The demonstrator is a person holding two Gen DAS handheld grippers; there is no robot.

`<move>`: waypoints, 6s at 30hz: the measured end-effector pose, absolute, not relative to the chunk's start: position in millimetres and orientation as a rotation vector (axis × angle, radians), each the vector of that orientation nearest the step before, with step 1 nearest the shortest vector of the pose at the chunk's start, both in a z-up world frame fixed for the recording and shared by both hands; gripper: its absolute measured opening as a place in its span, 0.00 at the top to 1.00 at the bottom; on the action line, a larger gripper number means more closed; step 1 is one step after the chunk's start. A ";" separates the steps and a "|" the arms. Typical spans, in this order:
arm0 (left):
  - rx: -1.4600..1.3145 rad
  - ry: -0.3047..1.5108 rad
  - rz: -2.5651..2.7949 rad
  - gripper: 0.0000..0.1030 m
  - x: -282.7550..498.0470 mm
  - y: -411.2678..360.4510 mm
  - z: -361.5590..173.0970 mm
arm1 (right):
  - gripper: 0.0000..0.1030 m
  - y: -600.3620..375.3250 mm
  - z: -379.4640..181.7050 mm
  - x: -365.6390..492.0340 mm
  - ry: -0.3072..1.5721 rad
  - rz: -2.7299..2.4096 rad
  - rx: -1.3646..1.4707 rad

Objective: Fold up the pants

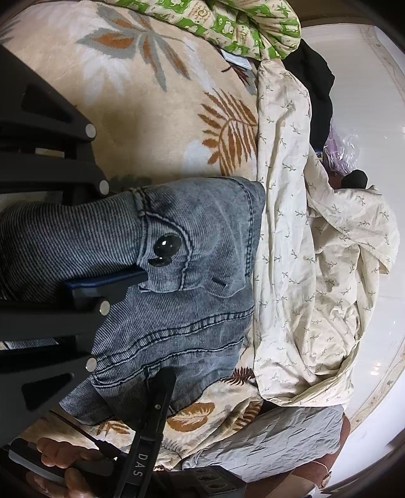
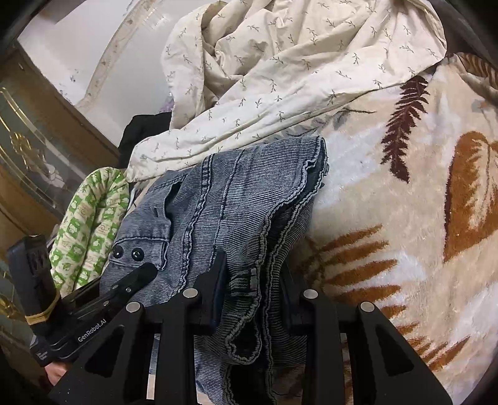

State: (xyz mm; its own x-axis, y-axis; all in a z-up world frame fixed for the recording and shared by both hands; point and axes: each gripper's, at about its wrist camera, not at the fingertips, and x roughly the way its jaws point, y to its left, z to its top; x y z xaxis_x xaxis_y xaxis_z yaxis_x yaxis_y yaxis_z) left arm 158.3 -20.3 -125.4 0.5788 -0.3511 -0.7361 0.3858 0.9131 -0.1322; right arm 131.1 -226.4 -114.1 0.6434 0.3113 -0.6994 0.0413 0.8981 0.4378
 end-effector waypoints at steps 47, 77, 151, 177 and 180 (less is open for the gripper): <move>0.064 0.800 -0.240 0.26 148.5 -6.6 -113.9 | 0.46 -228.8 -120.1 136.0 0.985 0.058 0.493; 0.065 0.562 -0.035 0.17 82.2 43.3 -28.0 | 0.32 -144.9 -6.6 58.8 0.633 0.133 0.081; 0.043 0.338 0.110 0.00 -154.0 91.7 86.3 | 0.15 -28.7 97.9 -176.0 0.245 -0.002 -0.116; -0.009 0.333 0.143 0.00 -153.1 115.0 78.7 | 0.15 1.2 93.6 -165.9 0.255 0.011 -0.171; -0.014 0.330 0.144 0.00 -154.1 116.8 80.0 | 0.15 3.4 93.9 -164.3 0.254 0.008 -0.175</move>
State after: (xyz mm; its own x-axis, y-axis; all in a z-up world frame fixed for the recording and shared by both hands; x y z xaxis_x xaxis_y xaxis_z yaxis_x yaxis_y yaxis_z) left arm -154.1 116.8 80.0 0.9360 0.1382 -0.3238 -0.1429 0.9897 0.0094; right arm -164.3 3.4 93.9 0.9679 -0.0145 -0.2510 -0.0297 0.9847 -0.1715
